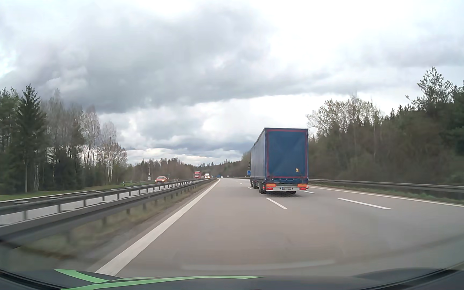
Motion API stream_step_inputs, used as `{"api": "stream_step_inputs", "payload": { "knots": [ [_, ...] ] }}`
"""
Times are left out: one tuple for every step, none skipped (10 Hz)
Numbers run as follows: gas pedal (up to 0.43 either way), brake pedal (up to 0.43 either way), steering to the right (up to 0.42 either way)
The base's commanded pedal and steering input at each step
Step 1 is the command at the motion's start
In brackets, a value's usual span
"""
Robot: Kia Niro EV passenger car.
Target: Follow the waypoints while adhering to traffic rules and regulations
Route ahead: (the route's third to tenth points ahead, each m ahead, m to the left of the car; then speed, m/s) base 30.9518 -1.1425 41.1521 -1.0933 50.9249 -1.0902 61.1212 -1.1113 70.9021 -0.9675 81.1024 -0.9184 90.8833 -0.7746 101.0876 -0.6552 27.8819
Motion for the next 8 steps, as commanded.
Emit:
{"api": "stream_step_inputs", "payload": {
  "knots": [
    [0.378, 0.0, -0.004],
    [0.378, 0.0, -0.004],
    [0.378, 0.0, -0.004],
    [0.39, 0.0, -0.005],
    [0.39, 0.0, -0.005],
    [0.39, 0.0, -0.005],
    [0.39, 0.0, -0.005],
    [0.39, 0.0, -0.005]
  ]
}}
